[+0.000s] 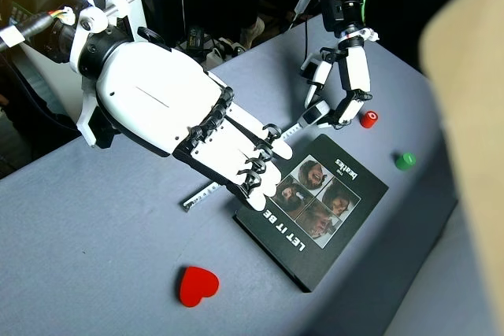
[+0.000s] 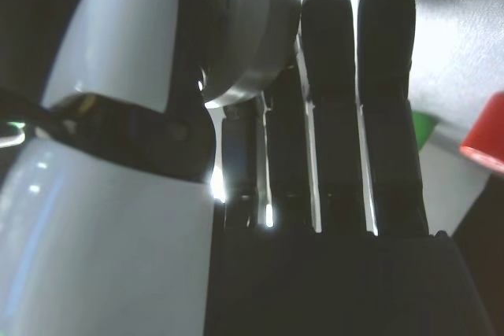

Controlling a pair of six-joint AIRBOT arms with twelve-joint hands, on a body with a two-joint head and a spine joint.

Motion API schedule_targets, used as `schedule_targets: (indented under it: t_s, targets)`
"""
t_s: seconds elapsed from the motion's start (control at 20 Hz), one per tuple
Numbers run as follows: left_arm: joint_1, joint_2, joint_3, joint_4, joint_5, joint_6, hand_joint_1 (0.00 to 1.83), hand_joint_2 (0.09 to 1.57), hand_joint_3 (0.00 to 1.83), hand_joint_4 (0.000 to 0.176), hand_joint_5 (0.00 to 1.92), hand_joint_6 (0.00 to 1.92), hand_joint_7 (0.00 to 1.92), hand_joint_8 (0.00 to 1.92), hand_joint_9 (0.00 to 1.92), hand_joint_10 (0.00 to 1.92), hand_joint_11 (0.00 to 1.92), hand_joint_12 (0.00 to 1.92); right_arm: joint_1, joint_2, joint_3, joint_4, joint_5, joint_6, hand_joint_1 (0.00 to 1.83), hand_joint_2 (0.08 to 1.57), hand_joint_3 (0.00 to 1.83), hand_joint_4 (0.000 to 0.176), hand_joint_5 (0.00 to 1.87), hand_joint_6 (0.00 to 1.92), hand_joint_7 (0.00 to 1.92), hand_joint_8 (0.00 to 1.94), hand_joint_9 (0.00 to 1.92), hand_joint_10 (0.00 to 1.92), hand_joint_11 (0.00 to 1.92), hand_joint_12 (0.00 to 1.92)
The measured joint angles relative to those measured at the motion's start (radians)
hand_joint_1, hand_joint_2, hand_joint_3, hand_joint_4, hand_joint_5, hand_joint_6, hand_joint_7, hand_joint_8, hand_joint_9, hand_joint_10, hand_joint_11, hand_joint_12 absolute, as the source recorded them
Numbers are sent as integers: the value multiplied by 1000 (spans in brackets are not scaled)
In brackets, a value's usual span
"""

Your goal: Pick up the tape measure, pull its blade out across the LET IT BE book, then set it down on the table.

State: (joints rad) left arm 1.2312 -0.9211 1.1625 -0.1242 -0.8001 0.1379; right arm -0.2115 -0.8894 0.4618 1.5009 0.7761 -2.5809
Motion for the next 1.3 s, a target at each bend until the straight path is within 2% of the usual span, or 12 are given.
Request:
schedule_targets:
  t_s: [0.05, 0.1, 0.15, 0.2, 0.25, 0.3, 0.45, 0.7, 0.85, 1.15, 1.25, 1.3]
  targets:
    - [5, 0, 0, 2, 1, 0, 1224, 1173, 0, 0, 803, 1174, 930, 1138, 728, 1033, 646, 1266, 0, 0, 0, -2, 0, 1, 100, 1068, 1, 84, 59, 3, 160, 2, 137, 3, 0, 521]
    - [8, 0, 0, 2, 3, 0, 1102, 1198, 0, 0, 805, 1228, 870, 600, 741, 674, 558, 1119, 0, 0, 0, -2, 0, 3, 99, 1068, 1, 84, 59, 3, 164, 4, 136, 3, 0, 522]
    - [8, 0, 0, 1, 0, 0, 1047, 1210, 0, 0, 794, 1260, 904, 268, 793, 401, 521, 1015, 0, 0, 0, -3, -1, 4, 99, 1069, 1, 84, 63, 4, 167, 5, 136, 3, 0, 525]
    - [8, 0, 0, -2, -6, -2, 937, 1179, 0, 0, 712, 591, 903, 122, 804, 248, 497, 955, 0, 0, 0, -4, -2, 4, 98, 1069, 1, 84, 66, 3, 172, 4, 137, 2, 0, 543]
    - [8, 0, 0, -1, -14, -3, 835, 1191, 0, 0, 757, 245, 893, 43, 805, 128, 457, 909, 0, 0, 0, -4, -3, 4, 98, 1069, 1, 84, 72, 5, 173, 4, 136, 2, 0, 548]
    - [8, 0, 0, 0, -23, -4, 699, 1214, 0, 0, 751, 91, 838, 8, 738, 46, 361, 895, 0, 0, 0, -4, -4, 5, 98, 1069, 1, 84, 73, 5, 173, 3, 137, 1, 0, 550]
    - [8, 0, 0, 0, -23, -4, 362, 1195, 0, 0, 633, 1, 643, 0, 565, 0, 215, 892, 0, 0, 0, -5, -4, 8, 99, 1067, 0, 84, 72, 4, 169, 1, 135, 1, 0, 552]
    - [11, 5, 2, 0, -23, -5, 190, 1106, 0, 0, 426, 0, 426, 0, 391, 0, 37, 919, 0, 0, 0, -5, -5, 8, 98, 1067, 0, 84, 84, 4, 185, 4, 152, 5, 0, 605]
    - [2, 54, 2, 6, -10, 7, 140, 1079, 0, 0, 337, 0, 343, 0, 320, 0, 0, 895, 0, 0, 0, -5, -7, 8, 99, 1061, 0, 84, 78, 0, 187, 4, 161, 8, 0, 610]
    - [-200, 159, -69, -13, 143, 169, 125, 1075, 0, 0, 349, 15, 334, 3, 301, 0, 0, 861, -6, 0, 0, -10, -13, 11, 101, 1058, 0, 84, 73, 0, 169, 0, 163, 4, 0, 637]
    - [-296, 179, -104, -19, 233, 271, 123, 1074, 0, 0, 345, 8, 335, 2, 302, 0, 0, 845, -7, 0, 0, -6, -20, 12, 101, 1058, 0, 84, 72, 0, 161, 0, 158, 1, 0, 637]
    - [-388, 190, -128, -49, 313, 383, 111, 1078, 1, 0, 344, 6, 336, 2, 303, 1, 0, 844, -7, 0, -2, -13, -24, 11, 100, 1058, 0, 84, 73, 0, 162, 1, 159, 1, 0, 637]
